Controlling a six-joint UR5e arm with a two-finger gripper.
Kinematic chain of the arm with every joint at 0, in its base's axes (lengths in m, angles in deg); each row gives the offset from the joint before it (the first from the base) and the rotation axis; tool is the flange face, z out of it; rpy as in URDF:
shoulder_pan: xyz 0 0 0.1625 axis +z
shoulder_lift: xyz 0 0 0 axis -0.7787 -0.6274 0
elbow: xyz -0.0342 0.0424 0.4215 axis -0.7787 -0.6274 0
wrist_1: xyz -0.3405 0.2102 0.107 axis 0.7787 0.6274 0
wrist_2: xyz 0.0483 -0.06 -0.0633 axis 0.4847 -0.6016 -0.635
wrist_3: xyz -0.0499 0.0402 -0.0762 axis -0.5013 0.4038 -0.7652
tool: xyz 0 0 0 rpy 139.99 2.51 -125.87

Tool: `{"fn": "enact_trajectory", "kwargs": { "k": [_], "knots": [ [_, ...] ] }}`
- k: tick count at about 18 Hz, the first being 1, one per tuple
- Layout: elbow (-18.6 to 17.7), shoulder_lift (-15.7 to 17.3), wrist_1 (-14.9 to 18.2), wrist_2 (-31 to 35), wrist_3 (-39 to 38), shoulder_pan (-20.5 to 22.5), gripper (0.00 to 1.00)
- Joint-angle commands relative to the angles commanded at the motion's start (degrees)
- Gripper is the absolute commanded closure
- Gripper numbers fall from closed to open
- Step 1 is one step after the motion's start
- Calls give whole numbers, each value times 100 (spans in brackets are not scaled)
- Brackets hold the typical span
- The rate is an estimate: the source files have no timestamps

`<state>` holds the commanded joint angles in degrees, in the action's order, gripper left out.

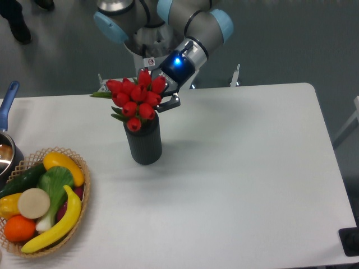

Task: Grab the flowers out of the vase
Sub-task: 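Lift the tulip bunch up out of the black vase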

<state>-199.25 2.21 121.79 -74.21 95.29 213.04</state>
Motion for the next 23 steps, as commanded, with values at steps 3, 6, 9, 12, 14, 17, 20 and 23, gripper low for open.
{"fn": "enact_trajectory", "kwargs": {
  "k": [3,6,9,12,14,17,20,23],
  "knots": [
    [176,132,0,-124,-396,0,86],
    [360,185,0,-150,-659,0,86],
    [510,281,0,-176,-941,0,86],
    [642,343,0,-177,-1161,0,86],
    [695,369,0,-177,-1188,0,85],
    [818,422,0,-133,-1389,9,85],
    [923,484,0,-124,-1513,18,85],
    [985,554,0,-115,-1618,26,85]
  ]
}}
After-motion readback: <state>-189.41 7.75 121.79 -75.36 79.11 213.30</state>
